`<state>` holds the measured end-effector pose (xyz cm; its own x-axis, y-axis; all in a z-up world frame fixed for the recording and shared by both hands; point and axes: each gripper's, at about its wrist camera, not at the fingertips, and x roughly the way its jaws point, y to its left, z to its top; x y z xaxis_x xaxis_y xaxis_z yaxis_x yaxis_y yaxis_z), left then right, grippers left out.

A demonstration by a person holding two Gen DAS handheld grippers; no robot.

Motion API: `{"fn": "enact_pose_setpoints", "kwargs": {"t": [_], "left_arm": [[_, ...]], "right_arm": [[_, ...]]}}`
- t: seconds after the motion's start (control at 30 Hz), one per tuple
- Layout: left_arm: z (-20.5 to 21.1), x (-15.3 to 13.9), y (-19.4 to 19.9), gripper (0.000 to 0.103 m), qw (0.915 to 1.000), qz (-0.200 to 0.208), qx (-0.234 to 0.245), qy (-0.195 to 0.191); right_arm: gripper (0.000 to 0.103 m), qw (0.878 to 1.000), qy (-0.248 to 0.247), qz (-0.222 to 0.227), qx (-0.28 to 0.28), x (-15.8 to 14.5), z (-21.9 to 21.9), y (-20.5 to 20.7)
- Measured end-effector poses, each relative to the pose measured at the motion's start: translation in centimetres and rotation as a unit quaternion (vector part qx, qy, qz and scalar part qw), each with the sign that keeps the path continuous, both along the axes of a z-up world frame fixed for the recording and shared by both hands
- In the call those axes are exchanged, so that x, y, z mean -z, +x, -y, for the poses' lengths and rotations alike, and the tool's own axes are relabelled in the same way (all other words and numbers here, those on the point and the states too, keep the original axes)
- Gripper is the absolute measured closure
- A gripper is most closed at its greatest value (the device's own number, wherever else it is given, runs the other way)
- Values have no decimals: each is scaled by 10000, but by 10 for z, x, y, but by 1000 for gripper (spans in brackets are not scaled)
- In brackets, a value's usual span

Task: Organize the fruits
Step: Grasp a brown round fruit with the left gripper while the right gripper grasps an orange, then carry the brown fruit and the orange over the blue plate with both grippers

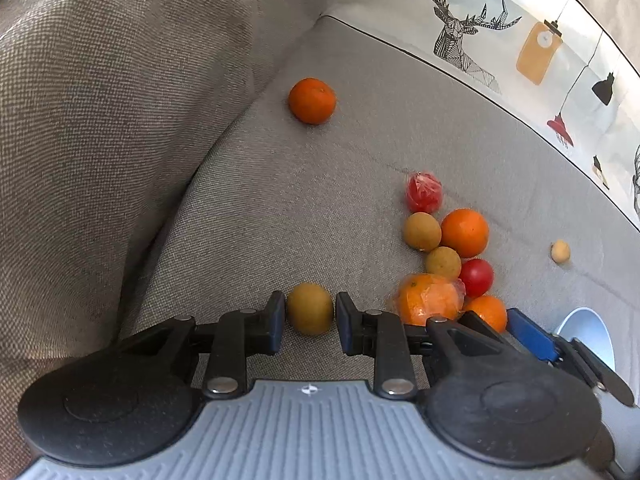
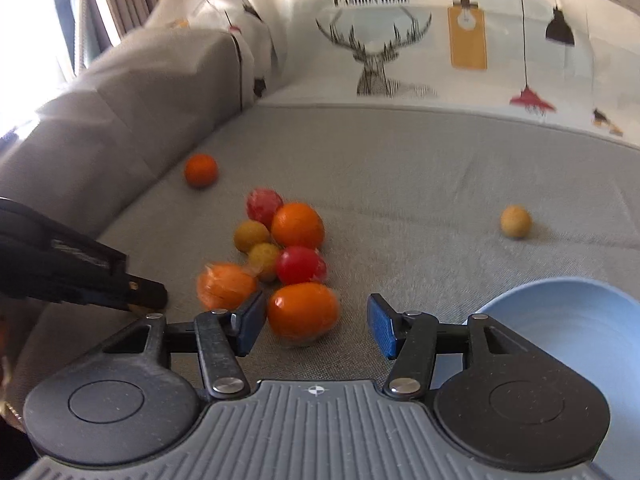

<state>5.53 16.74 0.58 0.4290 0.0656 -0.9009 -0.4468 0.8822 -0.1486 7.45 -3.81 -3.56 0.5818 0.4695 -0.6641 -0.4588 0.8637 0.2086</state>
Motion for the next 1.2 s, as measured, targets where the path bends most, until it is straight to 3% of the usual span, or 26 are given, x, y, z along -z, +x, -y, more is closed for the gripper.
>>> {"fn": "enact_pose_setpoints", "kwargs": {"t": [0.1,0.17,0.3,0.47,0.67,0.8,0.9,1.07,1.2], "left_arm": [[0,0,0,75,10000,-15,27,19],[1,0,1,75,10000,3,38,32],[3,-5,-4,75,9998,158,19,89],[17,-23,-20,75,9962,772,325,228],[48,-55,-52,75,9759,1887,938,565],[80,-66,-69,75,9607,2240,1356,923],[102,-70,-82,75,9553,2368,1524,901],[138,-60,-91,75,9555,2379,1729,227],[176,-41,-95,75,9476,2177,2320,286]], "right_arm": [[46,10000,-11,-56,4,5,-3,4],[61,9999,-39,-21,-94,4,-6,3],[62,9998,-101,113,-104,-2,-5,-3],[62,9996,37,278,94,-25,16,-13],[62,9964,279,734,312,-78,67,-42],[62,9930,446,928,579,-100,115,-71],[62,9906,470,961,856,-103,148,-94],[62,9851,624,602,1486,-77,187,-109],[62,9822,563,334,1758,-57,199,-106]]}}
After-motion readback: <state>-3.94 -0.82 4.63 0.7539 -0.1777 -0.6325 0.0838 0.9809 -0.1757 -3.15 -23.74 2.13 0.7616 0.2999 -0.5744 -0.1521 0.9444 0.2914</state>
